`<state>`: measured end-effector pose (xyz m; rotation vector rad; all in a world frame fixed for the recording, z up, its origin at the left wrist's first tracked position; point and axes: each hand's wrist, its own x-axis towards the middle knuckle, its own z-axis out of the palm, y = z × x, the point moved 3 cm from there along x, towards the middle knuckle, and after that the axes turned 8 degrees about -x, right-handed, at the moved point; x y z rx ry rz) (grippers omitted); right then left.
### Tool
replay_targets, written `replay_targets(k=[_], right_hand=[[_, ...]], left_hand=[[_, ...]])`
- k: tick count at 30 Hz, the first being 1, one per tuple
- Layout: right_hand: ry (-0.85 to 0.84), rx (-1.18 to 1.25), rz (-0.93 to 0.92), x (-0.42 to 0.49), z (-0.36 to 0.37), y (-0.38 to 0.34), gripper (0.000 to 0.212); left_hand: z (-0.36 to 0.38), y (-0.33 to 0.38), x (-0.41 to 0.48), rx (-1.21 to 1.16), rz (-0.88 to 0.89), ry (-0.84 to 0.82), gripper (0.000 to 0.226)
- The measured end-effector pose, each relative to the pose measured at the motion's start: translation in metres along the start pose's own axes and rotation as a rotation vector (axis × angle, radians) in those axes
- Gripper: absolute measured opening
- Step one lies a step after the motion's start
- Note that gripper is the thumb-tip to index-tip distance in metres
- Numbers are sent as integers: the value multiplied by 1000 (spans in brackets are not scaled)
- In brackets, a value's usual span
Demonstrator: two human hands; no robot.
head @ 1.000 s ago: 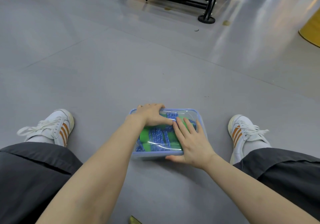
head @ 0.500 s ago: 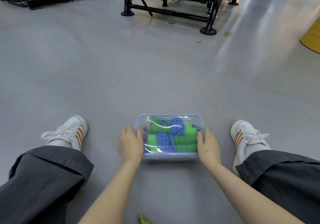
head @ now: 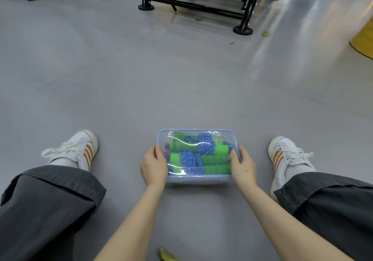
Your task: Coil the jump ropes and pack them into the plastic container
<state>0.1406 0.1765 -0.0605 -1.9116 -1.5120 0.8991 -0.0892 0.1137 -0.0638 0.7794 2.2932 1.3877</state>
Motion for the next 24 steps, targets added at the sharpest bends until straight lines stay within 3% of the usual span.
replay_targets(k=[5,9,12,15,18,21,24], right_hand=[[-21,-118,-9,-9,-8,-5,44],[-56,-332,-13,-32,-19,-6,36],[-184,-468,-11,-47,-25,-10,36],[-329,-566,38,-63,-31,-10,52],[-343,-630,5,-80,-40,-21,59],[-329,-698,-150,-91,-55,-50,56],[-323,-626,-276,-100,-81,-104,51]], left_hand=[[-7,-1,-10,58,11,-54,31],[-20,6,-24,250,29,-167,37],[-34,8,-34,430,40,-285,41],[-44,11,-45,556,23,-434,47],[-56,34,-53,659,151,-450,50],[-75,80,-62,784,364,-427,37],[-101,140,-69,723,481,-347,37]])
